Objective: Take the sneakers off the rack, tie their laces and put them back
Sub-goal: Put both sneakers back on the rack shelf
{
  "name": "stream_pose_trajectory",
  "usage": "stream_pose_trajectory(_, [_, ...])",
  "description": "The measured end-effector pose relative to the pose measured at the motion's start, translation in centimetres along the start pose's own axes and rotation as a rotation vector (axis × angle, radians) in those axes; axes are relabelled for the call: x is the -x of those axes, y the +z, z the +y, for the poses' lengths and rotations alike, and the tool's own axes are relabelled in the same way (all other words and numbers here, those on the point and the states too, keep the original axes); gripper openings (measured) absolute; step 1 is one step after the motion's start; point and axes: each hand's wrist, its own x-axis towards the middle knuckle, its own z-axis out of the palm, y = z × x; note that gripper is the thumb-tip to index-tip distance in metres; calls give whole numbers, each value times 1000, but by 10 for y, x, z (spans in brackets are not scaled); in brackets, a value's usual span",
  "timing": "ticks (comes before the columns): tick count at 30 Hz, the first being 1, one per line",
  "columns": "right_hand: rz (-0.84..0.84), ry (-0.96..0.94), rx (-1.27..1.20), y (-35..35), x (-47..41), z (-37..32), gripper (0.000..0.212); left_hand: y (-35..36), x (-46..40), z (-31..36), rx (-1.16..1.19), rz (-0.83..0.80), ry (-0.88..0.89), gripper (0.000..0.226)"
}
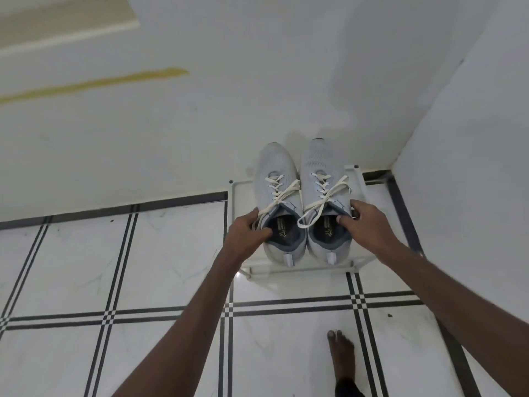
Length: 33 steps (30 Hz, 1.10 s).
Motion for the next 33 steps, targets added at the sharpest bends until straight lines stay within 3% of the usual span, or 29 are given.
stream_pose_trajectory(12, [-137, 169, -11, 79, -169, 61, 14, 50, -170, -60, 2, -43, -177, 44])
stream_pose_trajectory(16, [-160, 197, -21, 94, -175, 82, 21, 66, -182, -80, -12, -68, -206, 43])
stream_pose_trajectory(24, [-211, 232, 18, 104, -163, 101, 32, 77, -172, -102, -35, -114, -265, 61])
stream_pose_trajectory(33, [-202, 223, 2, 108, -162, 103, 34, 84, -166, -113, -58, -89, -275, 72])
